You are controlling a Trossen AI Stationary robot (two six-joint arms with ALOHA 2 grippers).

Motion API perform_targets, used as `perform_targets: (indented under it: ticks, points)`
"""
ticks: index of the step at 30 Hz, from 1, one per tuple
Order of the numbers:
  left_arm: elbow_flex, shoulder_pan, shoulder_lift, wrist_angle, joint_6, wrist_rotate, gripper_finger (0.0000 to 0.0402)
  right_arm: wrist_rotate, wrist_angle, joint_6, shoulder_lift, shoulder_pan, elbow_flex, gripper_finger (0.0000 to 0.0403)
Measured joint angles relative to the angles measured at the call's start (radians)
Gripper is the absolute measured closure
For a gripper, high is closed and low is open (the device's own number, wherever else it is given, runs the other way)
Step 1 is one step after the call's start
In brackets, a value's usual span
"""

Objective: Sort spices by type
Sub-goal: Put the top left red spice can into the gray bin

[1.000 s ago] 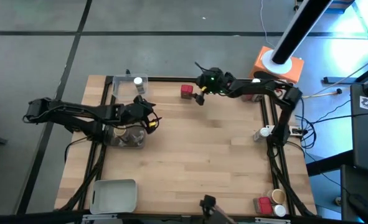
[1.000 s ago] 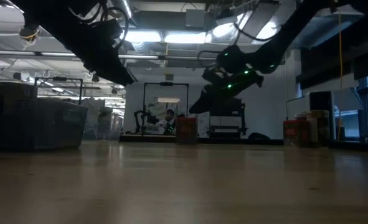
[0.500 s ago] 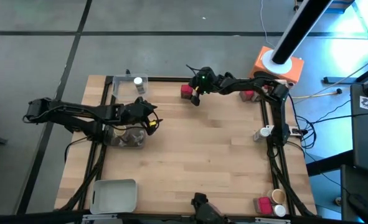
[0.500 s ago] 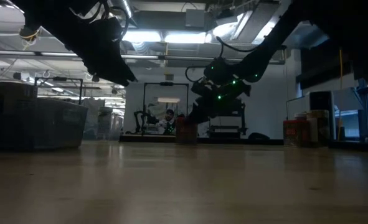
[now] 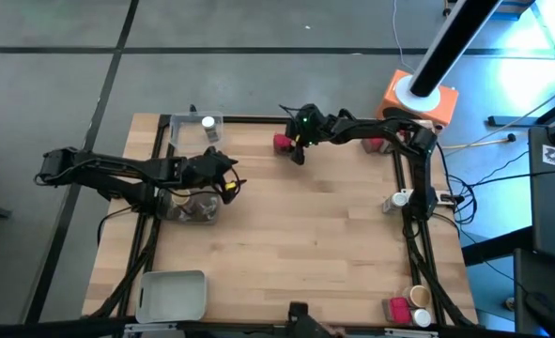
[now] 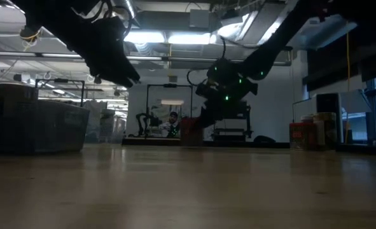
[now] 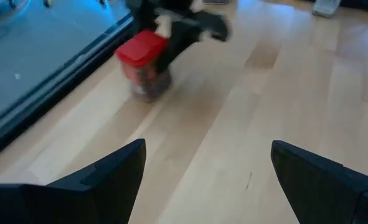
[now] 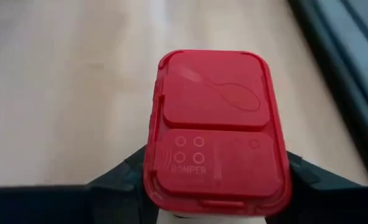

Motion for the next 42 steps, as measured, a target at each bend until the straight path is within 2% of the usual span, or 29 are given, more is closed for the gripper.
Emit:
perform_targets:
  ticks: [8,21,26,32,34,38,42]
  points:
    - [0.001,-0.083,0.044,0.003,-0.088,-0.001,0.0073,-0.006,-0.099,-0.023,-0.059,0.187,0.000,0.0203]
    - [0.052,-0.381,0.238,0.058,-0.214,-0.020,0.0073,0.054,-0.027,0.050,-0.037,0.534,-0.026,0.0203]
    - [0.054,-0.462,0.285,0.052,-0.281,-0.032,0.0073,0.086,0.067,0.082,0.009,0.612,-0.026,0.0203]
    - [0.055,-0.505,0.297,0.049,-0.365,-0.029,0.0073,0.132,0.115,0.117,0.036,0.640,-0.026,0.0201]
    - [0.055,-0.506,0.300,0.050,-0.366,-0.028,0.0073,0.143,0.117,0.137,0.039,0.641,-0.025,0.0180]
    - [0.055,-0.503,0.299,0.052,-0.370,-0.029,0.0073,0.161,0.103,0.166,0.037,0.645,-0.026,0.0114]
    - [0.055,-0.500,0.299,0.054,-0.379,-0.027,0.0073,0.165,-0.010,0.169,-0.017,0.658,-0.026,0.0063]
